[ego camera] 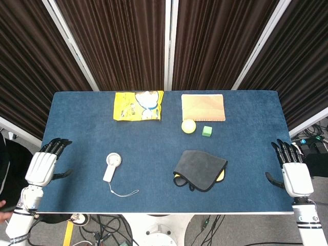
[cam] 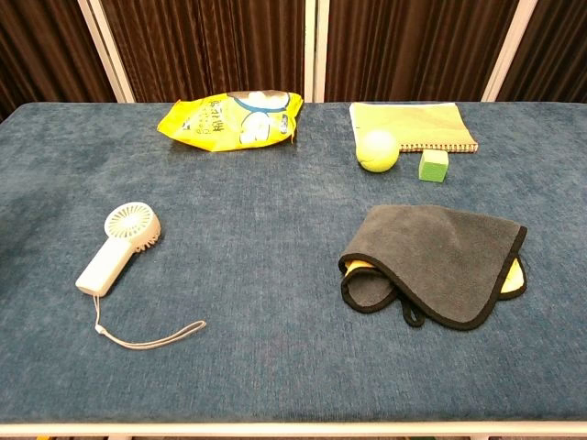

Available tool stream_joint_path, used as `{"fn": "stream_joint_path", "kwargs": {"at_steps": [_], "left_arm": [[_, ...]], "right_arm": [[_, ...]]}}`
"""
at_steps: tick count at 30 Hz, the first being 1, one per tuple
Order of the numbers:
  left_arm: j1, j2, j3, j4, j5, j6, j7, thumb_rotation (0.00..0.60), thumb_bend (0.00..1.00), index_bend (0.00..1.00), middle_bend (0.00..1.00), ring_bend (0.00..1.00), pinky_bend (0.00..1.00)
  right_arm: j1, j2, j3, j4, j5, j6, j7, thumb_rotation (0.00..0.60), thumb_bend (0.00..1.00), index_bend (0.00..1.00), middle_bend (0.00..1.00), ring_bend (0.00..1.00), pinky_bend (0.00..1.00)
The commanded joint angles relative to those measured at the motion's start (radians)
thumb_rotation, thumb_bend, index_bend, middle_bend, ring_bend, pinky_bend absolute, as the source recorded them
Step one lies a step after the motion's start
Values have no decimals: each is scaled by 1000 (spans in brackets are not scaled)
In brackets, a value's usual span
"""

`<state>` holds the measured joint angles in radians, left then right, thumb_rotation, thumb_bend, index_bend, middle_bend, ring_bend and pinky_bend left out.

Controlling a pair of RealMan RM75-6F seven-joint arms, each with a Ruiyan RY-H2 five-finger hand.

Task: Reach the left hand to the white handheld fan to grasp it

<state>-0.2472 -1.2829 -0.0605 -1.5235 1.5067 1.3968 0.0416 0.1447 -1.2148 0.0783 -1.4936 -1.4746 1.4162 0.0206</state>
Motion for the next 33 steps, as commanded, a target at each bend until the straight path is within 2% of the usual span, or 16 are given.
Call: {"fn": "stream_joint_path", "kwargs": {"at_steps": [1,11,13,14,15,17,18,19,24,33], "left_arm": [[-1,2,1,-4,0,-2,3,600,0,184,166,119,285],[-3,1,9,0,29,8,-15,600,0,184,167,120,291],[-7,2,10,1,40,10,-13,600,8,184,214,177,361],[-8,2,11,4,54,18,-17,600,35,184,308,277,465],[-11,2,15,8,67,19,-25,600,93,185,476,461,627],[-16,5,28,8,75,2,-43,600,208,195,707,711,815],[-17,9,34,4,72,-11,-44,600,266,205,792,801,872],[-20,14,39,-2,66,-28,-37,600,311,214,838,845,897],[-30,28,67,-41,36,-105,12,600,403,230,890,874,911],[-67,-30,111,-10,78,-187,55,600,419,230,894,874,908]], "right_arm": [[0,1,-1,0,1,-3,0,600,155,0,0,0,0],[1,-3,0,5,10,-11,1,600,155,0,0,0,0],[1,-3,1,1,11,-12,1,600,155,0,0,0,0],[2,-3,1,-3,10,-11,-1,600,155,0,0,0,0],[3,-3,1,-5,9,-11,-3,600,155,0,0,0,0],[4,-5,2,-8,8,-11,-7,600,155,0,0,0,0],[3,-6,1,-10,8,-11,-9,600,155,0,0,0,0],[3,-6,-1,-12,8,-12,-11,600,154,0,0,0,0],[-1,5,-8,-14,3,-11,-26,600,155,0,0,0,0],[0,5,-5,-1,24,-29,-15,600,155,0,0,0,0]]}}
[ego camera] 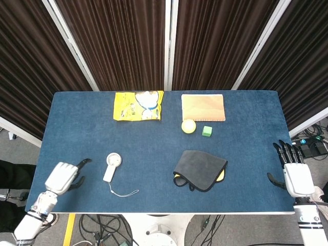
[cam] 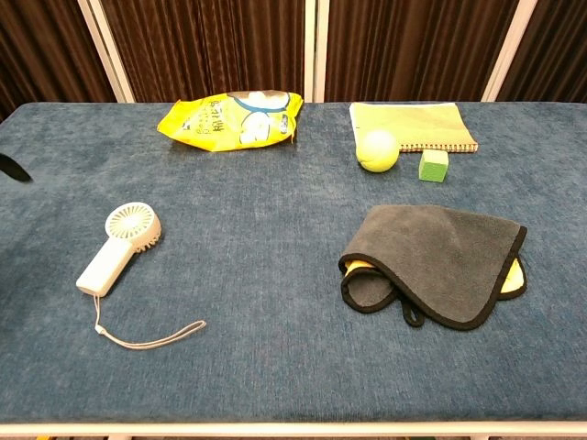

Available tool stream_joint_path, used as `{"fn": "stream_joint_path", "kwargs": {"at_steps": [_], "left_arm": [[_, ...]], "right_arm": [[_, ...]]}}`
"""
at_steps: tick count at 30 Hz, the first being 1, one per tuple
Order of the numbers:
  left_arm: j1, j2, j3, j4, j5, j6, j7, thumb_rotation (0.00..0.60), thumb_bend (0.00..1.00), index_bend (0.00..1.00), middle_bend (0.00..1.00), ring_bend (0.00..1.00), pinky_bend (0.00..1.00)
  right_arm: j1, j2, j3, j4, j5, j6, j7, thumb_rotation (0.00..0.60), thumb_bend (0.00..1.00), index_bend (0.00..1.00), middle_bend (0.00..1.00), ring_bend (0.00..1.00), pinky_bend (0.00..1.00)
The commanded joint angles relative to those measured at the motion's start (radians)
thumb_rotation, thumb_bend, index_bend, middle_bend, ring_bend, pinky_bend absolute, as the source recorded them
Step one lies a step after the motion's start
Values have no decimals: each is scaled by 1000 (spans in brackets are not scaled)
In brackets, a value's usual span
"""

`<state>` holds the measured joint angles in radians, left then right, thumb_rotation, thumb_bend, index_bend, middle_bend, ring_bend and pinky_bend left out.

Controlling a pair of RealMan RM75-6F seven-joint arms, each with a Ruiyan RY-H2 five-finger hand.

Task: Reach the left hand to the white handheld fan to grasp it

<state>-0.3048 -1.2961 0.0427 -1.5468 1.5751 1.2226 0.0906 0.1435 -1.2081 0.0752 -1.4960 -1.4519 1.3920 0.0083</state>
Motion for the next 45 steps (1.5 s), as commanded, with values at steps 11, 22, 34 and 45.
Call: {"fn": "stream_joint_path", "kwargs": {"at_steps": [11,22,34,45], "left_arm": [[-46,-87,32,78,15,-92,-5,600,423,230,894,874,907],[-82,-140,26,109,14,-130,-14,600,426,231,894,874,907],[-102,-185,26,163,-1,-151,-38,600,426,230,894,874,907],[-102,-169,18,147,-15,-130,-19,600,427,230,894,874,907]], "right_arm": [[5,-7,3,4,11,-13,-8,600,155,0,0,0,0],[9,-9,6,14,22,-26,2,600,155,0,0,0,0],[10,-9,6,20,41,-45,4,600,155,0,0,0,0],[11,-8,6,13,40,-44,-2,600,155,0,0,0,0]]}}
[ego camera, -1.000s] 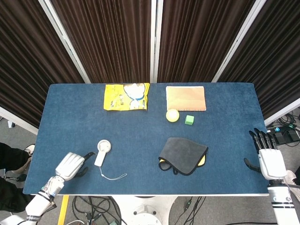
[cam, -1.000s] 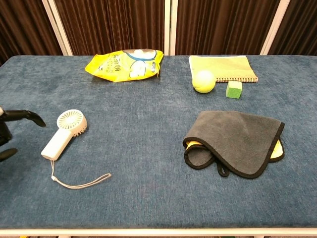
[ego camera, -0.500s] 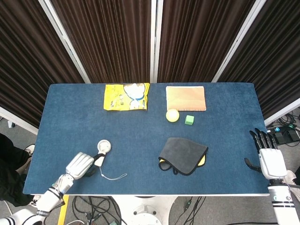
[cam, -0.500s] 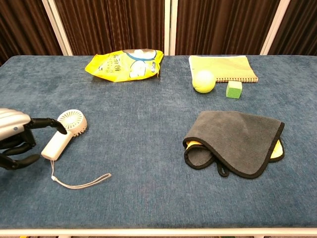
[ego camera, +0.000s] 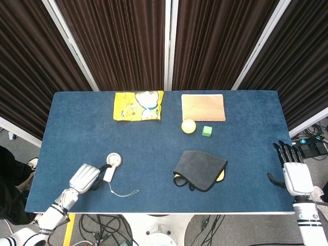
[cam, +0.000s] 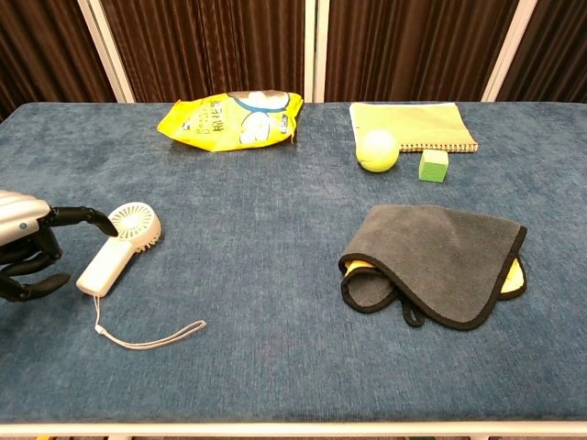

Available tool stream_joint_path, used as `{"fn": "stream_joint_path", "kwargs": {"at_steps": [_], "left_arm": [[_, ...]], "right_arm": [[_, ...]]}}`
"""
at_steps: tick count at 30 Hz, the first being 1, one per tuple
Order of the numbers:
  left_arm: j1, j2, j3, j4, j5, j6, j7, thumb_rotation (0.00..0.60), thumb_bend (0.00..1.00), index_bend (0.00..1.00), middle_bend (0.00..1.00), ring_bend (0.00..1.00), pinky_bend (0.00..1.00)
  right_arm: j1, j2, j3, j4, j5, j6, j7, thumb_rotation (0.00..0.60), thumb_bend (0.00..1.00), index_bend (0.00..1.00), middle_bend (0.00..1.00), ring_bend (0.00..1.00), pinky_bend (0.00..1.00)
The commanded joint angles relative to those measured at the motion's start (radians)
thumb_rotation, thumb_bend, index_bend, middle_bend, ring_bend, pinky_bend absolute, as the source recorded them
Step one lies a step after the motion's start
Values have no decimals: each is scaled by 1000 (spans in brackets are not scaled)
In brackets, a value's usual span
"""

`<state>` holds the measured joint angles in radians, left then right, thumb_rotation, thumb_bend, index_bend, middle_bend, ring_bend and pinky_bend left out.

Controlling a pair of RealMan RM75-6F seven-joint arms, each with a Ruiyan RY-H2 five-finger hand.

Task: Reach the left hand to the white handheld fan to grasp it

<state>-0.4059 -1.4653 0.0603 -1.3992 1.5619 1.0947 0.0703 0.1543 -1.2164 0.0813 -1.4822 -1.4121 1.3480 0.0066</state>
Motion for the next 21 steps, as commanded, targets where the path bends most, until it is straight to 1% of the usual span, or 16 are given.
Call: {"fn": "stream_joint_path", "kwargs": {"at_steps": [1,7,21], "left_arm": [[-1,0,1,0,-4,-4,2,600,426,230,894,874,907],[-6,-1,10,-3,-10,-19,6,600,426,230,896,874,907],[-15,2,1,1,-33,-28,-2,600,427,230,896,874,907]], "right_arm": [[0,0,0,-1,0,0,-1,600,155,0,0,0,0],[0,2,2,0,3,-1,2,600,155,0,0,0,0],[4,3,3,-2,11,-12,-2,600,155,0,0,0,0]]}}
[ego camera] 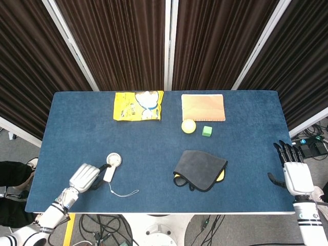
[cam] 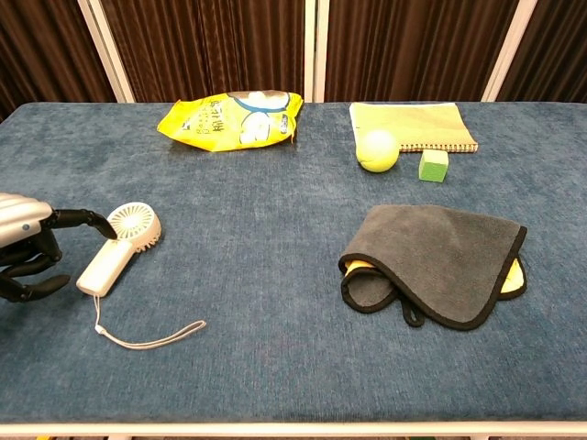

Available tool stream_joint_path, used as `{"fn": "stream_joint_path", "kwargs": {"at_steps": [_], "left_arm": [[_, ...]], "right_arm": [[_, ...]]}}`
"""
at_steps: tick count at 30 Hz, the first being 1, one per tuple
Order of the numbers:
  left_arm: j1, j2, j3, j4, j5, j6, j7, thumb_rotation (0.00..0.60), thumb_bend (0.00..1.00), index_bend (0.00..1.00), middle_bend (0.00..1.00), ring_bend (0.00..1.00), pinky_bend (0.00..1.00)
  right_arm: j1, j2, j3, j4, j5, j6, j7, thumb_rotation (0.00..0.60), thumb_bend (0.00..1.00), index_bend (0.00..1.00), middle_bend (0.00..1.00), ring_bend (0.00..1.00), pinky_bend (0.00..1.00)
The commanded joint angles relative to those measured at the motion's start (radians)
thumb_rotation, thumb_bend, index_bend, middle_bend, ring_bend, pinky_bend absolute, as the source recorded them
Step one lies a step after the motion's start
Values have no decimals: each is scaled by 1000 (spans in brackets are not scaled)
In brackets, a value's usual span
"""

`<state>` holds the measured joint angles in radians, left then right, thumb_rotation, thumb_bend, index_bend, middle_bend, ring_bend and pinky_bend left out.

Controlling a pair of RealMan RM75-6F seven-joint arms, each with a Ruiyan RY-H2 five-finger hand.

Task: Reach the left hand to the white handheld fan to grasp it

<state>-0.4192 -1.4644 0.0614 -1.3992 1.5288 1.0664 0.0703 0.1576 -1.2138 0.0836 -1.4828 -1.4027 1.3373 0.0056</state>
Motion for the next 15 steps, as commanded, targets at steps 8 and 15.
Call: {"fn": "stream_joint_path", "kwargs": {"at_steps": [8,15], "left_arm": [[-2,4,5,-1,1,2,-3,600,427,234,896,874,907],[-2,0,8,1,-6,-4,-3,600,427,242,896,874,907]], "right_arm": [[2,-1,2,4,11,-8,-2,600,155,0,0,0,0],[2,-1,3,4,13,-9,-2,600,156,0,0,0,0]]}}
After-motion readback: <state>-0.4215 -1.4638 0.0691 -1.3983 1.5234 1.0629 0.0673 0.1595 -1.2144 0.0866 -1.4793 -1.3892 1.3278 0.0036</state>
